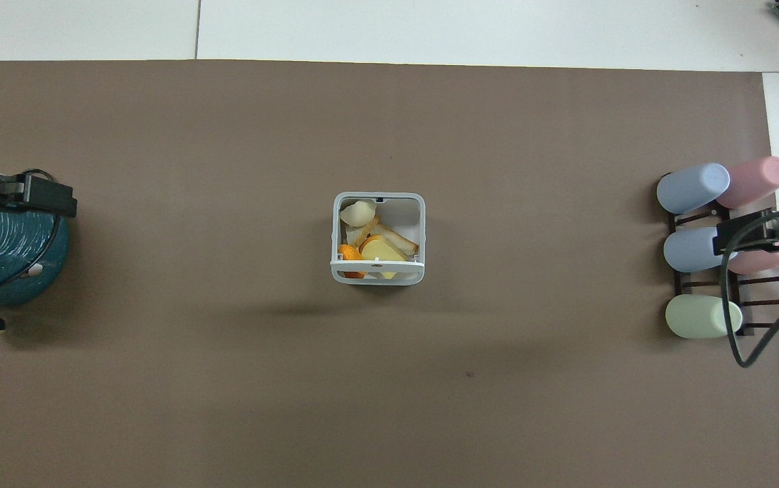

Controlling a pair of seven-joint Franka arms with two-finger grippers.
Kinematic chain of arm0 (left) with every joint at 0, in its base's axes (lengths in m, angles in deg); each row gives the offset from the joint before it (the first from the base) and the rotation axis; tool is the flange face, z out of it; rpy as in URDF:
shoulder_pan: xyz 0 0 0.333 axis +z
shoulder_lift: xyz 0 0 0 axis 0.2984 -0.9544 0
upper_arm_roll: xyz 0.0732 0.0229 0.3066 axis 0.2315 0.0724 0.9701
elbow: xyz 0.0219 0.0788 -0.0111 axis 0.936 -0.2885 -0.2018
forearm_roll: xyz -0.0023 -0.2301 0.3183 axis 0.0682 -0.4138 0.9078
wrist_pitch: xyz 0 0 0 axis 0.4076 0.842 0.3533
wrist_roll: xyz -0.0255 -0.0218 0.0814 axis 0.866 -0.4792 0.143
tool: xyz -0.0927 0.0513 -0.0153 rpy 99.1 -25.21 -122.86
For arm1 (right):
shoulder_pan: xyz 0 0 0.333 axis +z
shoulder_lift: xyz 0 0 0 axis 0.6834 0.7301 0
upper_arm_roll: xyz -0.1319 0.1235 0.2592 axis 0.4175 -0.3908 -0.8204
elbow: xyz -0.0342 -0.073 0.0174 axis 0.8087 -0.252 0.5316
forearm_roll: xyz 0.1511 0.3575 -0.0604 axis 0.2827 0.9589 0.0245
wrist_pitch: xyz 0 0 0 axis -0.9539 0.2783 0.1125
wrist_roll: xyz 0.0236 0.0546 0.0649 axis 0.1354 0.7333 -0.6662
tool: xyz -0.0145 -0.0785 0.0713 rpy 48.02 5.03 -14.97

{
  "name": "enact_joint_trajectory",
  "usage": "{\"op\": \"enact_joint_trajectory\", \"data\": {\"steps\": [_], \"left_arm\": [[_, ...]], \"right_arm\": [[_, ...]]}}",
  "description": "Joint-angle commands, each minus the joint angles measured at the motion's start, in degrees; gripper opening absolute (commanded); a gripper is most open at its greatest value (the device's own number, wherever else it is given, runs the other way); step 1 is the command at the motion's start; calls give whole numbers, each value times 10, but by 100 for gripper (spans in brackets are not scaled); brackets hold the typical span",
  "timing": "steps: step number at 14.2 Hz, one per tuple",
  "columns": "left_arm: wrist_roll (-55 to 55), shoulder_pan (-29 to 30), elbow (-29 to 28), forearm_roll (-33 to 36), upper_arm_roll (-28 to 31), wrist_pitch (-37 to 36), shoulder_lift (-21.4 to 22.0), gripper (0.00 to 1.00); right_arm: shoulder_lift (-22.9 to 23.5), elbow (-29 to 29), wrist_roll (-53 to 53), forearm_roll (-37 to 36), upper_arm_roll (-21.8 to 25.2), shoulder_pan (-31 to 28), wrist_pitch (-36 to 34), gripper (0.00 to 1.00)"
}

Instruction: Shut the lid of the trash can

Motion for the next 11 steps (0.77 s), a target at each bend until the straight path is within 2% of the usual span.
{"op": "enact_joint_trajectory", "data": {"steps": [1,6,11], "left_arm": [[-1,-2,-5,11,1,-4,6,100],[0,-4,-6,11,0,-3,6,100],[8,-25,-31,10,0,7,17,100]], "right_arm": [[-15,15,12,2,-3,-3,1,100],[-20,14,12,2,-3,-4,1,100],[-20,14,12,2,-3,-4,1,100]]}}
